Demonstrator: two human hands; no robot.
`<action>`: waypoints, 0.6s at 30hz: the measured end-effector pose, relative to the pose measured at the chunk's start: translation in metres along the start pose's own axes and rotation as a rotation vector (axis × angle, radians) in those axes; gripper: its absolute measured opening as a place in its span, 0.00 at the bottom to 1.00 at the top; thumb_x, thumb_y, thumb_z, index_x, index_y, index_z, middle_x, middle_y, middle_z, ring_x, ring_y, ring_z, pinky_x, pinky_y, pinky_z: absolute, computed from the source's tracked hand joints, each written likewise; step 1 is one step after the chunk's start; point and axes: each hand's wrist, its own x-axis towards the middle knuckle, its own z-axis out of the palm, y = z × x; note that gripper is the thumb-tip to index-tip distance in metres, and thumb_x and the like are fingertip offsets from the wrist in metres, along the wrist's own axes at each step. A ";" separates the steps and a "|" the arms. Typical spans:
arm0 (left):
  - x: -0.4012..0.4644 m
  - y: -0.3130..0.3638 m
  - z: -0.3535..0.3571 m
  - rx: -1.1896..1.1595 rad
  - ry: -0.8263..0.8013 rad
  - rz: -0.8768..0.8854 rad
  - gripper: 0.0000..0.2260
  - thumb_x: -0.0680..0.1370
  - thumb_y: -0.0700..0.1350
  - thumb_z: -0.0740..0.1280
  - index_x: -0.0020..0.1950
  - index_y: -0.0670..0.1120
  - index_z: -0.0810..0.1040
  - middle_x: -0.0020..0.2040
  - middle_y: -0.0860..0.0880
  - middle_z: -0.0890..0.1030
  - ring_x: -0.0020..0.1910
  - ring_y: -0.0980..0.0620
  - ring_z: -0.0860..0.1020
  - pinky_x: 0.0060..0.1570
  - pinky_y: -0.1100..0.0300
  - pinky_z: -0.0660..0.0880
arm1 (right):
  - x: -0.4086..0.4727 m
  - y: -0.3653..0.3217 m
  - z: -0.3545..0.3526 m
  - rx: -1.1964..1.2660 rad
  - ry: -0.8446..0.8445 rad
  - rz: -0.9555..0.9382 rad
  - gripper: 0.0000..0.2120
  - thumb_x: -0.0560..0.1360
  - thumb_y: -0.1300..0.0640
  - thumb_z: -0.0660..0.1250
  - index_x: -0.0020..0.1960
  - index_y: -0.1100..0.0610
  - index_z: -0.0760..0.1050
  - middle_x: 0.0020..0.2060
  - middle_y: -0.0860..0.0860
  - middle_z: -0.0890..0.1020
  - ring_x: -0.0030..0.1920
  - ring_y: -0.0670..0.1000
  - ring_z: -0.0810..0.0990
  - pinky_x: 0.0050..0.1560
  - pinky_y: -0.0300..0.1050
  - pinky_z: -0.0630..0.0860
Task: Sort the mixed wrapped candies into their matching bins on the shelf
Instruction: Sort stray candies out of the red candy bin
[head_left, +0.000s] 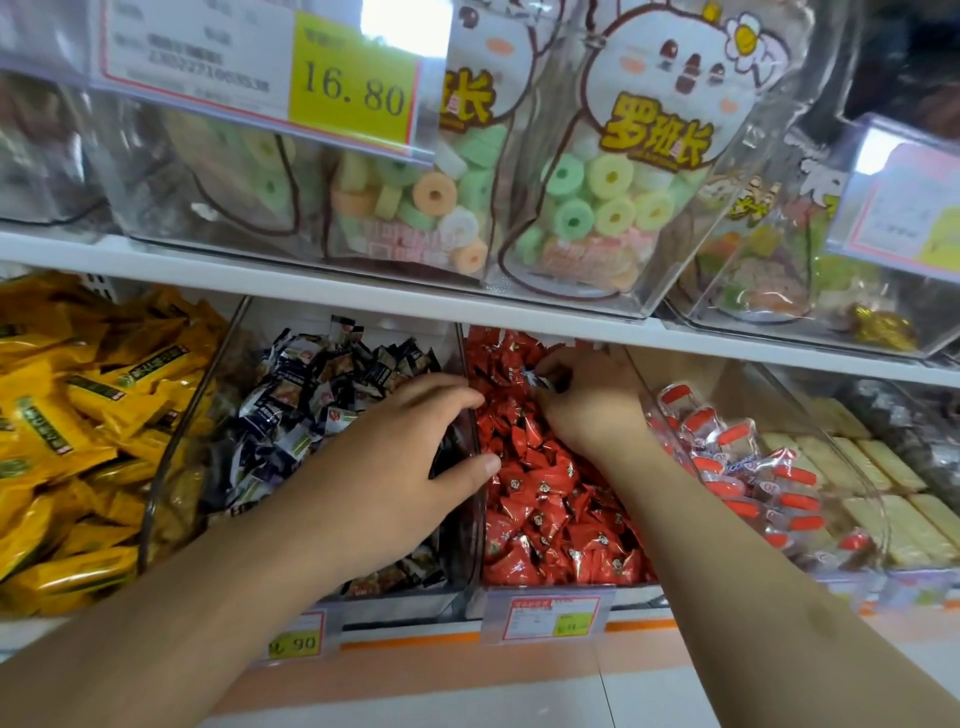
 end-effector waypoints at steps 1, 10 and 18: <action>0.000 0.000 0.000 0.002 0.000 0.000 0.27 0.80 0.66 0.60 0.78 0.63 0.62 0.78 0.68 0.57 0.74 0.64 0.62 0.73 0.61 0.63 | 0.000 0.000 -0.001 -0.002 -0.030 -0.004 0.11 0.76 0.52 0.73 0.58 0.49 0.83 0.54 0.47 0.86 0.54 0.49 0.83 0.51 0.36 0.72; 0.001 0.000 0.001 0.010 -0.001 -0.001 0.27 0.80 0.66 0.60 0.78 0.63 0.61 0.78 0.68 0.57 0.75 0.64 0.62 0.73 0.61 0.63 | 0.000 0.000 -0.009 0.045 -0.151 0.000 0.13 0.77 0.53 0.74 0.61 0.47 0.79 0.52 0.42 0.81 0.55 0.46 0.80 0.52 0.35 0.70; 0.002 0.001 -0.001 0.013 0.010 -0.002 0.27 0.80 0.65 0.62 0.77 0.61 0.64 0.78 0.66 0.60 0.74 0.63 0.64 0.72 0.61 0.65 | -0.009 0.000 -0.017 0.172 0.071 -0.043 0.09 0.72 0.59 0.77 0.49 0.52 0.81 0.41 0.43 0.82 0.40 0.41 0.77 0.50 0.38 0.75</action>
